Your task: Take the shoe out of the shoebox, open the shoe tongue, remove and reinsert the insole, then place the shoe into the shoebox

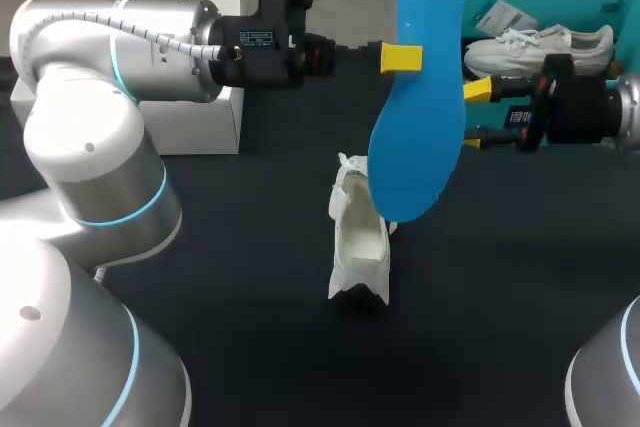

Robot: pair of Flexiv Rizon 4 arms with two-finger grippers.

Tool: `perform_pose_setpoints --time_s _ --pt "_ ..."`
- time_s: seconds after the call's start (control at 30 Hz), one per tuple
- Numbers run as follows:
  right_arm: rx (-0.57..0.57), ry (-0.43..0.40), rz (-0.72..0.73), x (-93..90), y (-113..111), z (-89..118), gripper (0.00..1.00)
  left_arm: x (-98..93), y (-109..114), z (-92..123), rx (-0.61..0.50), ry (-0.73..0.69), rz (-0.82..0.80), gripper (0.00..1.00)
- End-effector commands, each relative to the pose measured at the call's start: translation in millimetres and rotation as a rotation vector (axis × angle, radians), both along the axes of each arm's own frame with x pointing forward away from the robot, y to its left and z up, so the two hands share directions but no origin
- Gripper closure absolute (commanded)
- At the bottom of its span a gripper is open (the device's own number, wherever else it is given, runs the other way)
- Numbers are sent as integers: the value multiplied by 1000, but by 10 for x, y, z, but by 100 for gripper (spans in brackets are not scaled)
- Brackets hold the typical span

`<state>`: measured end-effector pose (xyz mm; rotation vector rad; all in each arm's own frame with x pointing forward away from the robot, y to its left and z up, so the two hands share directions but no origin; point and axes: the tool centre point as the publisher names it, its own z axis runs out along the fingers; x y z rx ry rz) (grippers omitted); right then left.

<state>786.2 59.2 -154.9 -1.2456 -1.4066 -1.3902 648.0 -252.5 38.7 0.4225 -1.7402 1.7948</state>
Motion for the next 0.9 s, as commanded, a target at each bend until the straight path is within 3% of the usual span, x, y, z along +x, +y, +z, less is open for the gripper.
perform_pose_setpoints --time_s 0.03,0.3,0.47,0.57,0.63,0.73,0.9 --pt "3 -1 -11 -39 16 -20 0 1 -12 -6 -2 -1 1 100" --pt "3 -1 -11 -39 16 -20 0 1 -12 -6 -2 -1 1 100" --pt "3 -1 -11 -39 16 -20 0 156 58 -52 -12 -347 65 100" --pt "3 -1 -11 -39 16 -20 0 244 115 -53 -30 -630 89 100" --pt "3 -1 -11 -39 16 -20 0 273 137 -21 -68 -706 106 100" --pt "3 -1 -11 -39 16 -20 0 297 165 -19 -80 -936 99 100" --pt "3 -1 -11 -39 16 -20 0 308 224 -92 -42 -1209 62 100"
